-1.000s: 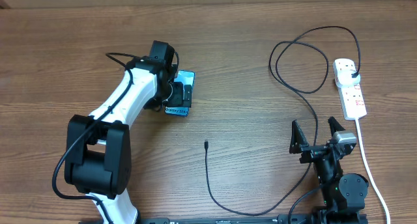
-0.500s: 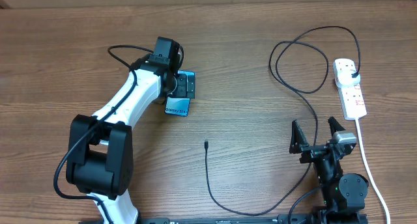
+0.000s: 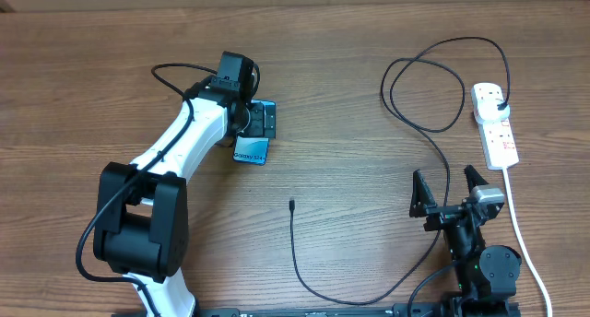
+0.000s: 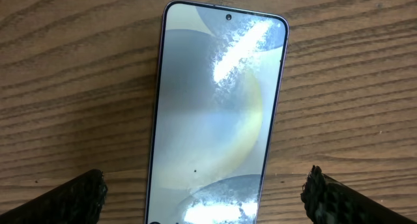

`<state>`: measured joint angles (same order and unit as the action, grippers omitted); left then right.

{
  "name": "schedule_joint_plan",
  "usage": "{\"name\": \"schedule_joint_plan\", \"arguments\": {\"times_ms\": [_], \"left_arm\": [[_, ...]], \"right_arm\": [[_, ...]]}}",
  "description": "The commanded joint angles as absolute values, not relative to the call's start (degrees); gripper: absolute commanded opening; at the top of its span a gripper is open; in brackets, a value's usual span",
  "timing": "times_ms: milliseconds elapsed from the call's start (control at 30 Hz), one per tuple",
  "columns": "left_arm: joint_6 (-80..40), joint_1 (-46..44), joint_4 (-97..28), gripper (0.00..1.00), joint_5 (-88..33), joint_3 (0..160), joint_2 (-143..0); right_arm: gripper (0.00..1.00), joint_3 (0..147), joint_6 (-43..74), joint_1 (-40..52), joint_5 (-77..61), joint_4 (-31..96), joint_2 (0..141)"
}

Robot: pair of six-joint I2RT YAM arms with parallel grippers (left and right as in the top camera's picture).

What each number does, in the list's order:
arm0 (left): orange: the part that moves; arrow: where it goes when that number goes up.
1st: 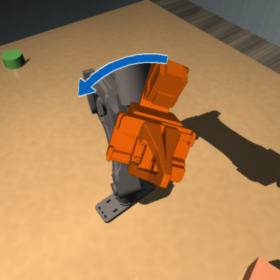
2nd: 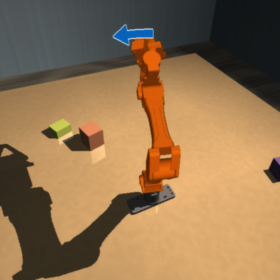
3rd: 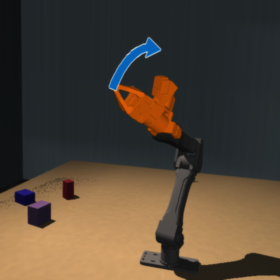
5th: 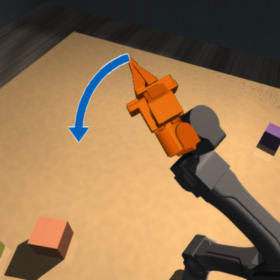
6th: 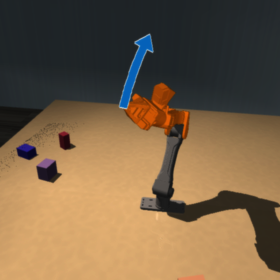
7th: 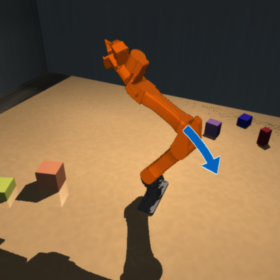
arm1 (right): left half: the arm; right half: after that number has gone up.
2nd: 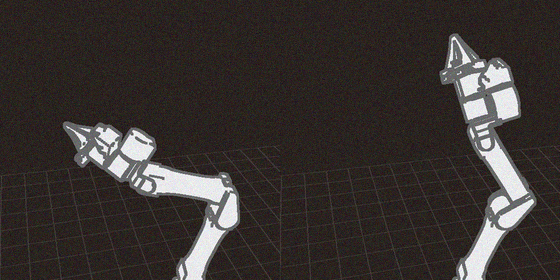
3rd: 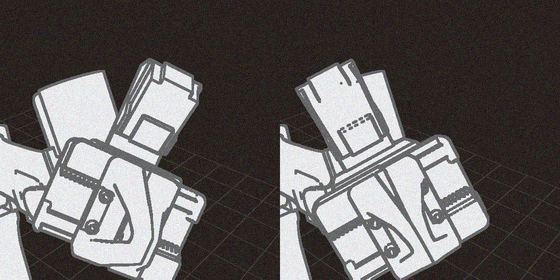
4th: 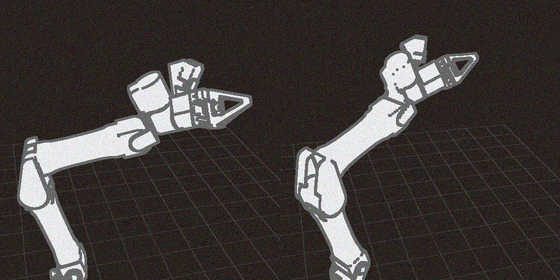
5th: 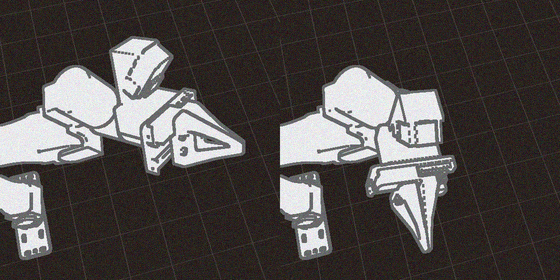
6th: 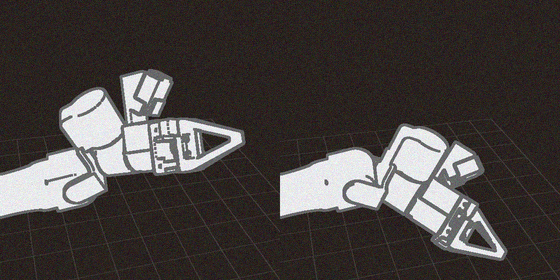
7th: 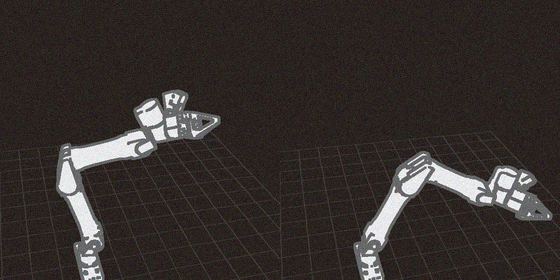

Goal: Plug charger to phone and switch on socket
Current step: 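Lower the left gripper and close it on the phone's sides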

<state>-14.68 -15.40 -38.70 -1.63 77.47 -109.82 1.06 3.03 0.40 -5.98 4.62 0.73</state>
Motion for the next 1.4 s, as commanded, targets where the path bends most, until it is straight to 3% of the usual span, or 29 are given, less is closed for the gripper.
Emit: {"name": "schedule_joint_plan", "arguments": {"times_ms": [0,1367], "left_arm": [[-15.0,-15.9,-38.5,1.00,-1.1,76.9,-110.4],[-15.0,-16.0,-33.6,1.00,-1.1,76.8,-118.6]], "right_arm": [[1.00,0.4,3.3,0.6,-5.7,4.4,0.1],[1.00,0.4,3.3,0.6,-5.7,4.4,0.1]]}}
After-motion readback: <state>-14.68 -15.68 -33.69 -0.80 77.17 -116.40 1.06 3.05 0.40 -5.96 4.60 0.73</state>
